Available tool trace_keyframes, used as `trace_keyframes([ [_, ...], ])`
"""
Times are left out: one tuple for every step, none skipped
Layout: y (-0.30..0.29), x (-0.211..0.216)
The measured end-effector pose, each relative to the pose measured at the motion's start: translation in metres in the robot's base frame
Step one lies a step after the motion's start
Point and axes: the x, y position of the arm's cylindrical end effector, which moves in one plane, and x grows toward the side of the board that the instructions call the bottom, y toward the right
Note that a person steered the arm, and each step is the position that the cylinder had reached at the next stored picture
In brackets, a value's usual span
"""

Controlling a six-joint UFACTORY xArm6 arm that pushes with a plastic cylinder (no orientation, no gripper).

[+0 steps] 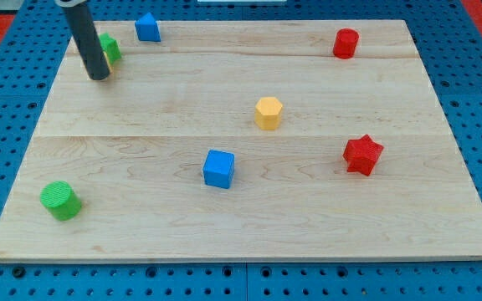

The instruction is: Point at the yellow heart

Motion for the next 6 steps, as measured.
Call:
trace_keyframes([
  [-0.014, 0.030],
  [-0.055, 0.003],
  [-0.055, -0.019],
  [-0.037, 0.003],
  [-0.042, -0.015],
  [-0.067, -0.040],
])
